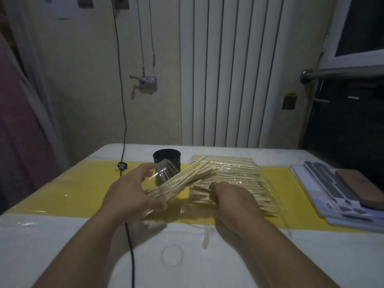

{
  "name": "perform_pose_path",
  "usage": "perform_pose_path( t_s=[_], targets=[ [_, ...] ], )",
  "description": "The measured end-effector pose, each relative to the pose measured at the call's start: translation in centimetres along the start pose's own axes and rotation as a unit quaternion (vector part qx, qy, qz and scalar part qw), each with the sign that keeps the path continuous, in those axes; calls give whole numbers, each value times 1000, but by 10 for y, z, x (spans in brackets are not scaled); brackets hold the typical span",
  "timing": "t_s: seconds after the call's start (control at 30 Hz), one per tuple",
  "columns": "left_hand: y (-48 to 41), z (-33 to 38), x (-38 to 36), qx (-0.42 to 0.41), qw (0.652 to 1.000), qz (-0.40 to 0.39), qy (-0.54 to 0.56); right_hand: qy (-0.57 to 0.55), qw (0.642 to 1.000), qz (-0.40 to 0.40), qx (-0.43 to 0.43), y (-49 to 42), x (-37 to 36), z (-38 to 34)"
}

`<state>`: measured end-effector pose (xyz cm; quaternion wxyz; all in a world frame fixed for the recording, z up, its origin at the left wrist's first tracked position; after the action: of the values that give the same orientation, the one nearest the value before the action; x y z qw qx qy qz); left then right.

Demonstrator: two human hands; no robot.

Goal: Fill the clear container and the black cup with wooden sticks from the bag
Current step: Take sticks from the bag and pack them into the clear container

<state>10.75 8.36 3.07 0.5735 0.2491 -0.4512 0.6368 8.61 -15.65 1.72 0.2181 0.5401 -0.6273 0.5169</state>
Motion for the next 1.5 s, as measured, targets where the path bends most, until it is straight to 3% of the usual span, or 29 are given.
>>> perform_pose_path(
  t_s=[0.23, 0.33, 0.47, 0.57, 0.63, 0.73, 0.9, 1.07, 1.23, 1.5],
  targets=[
    [1, 0, 2, -1, 1000, 7, 15, 55, 998, -34, -9, 1, 10, -15],
    [1, -1, 1, -1, 1000, 7, 21, 104, 994, -35, 26, 0, 19, -23],
    [1, -2, 1, 2, 1000, 5, 22, 106, 977, 123, 142, 3, 37, -32],
    [1, -2, 1, 0, 1000, 1, 29, 36, 941, 246, 228, 10, 47, -31],
    [1, -1, 0, 0, 999, -3, 34, -5, 921, 307, 241, 15, 56, -30],
    [1, -2, 0, -1, 999, -4, 39, -29, 908, 356, 221, 20, 66, -31],
    [2, 0, 1, -3, 999, -8, 47, -124, 891, 365, 240, 23, 71, -28],
    [2, 3, 2, -13, 999, -14, 38, -310, 850, 382, 189, 29, 79, -23],
    [2, 3, -1, -19, 1000, -16, 8, -528, 784, 325, 20, 26, 78, -20],
    [1, 5, -3, -44, 998, -15, -49, -488, 824, 286, -28, 20, 63, -19]
  ],
)
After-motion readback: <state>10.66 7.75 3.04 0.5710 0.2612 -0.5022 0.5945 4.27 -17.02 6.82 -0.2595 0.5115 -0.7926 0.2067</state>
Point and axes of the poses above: each hand's wrist, its own y-axis away from the middle knuckle, its own x-axis out of the back of the hand, z = x × y, the point moved 6 cm from there along -y, towards the middle knuckle, and after that the axes turned 13 degrees about -y, right-handed, at the moved point
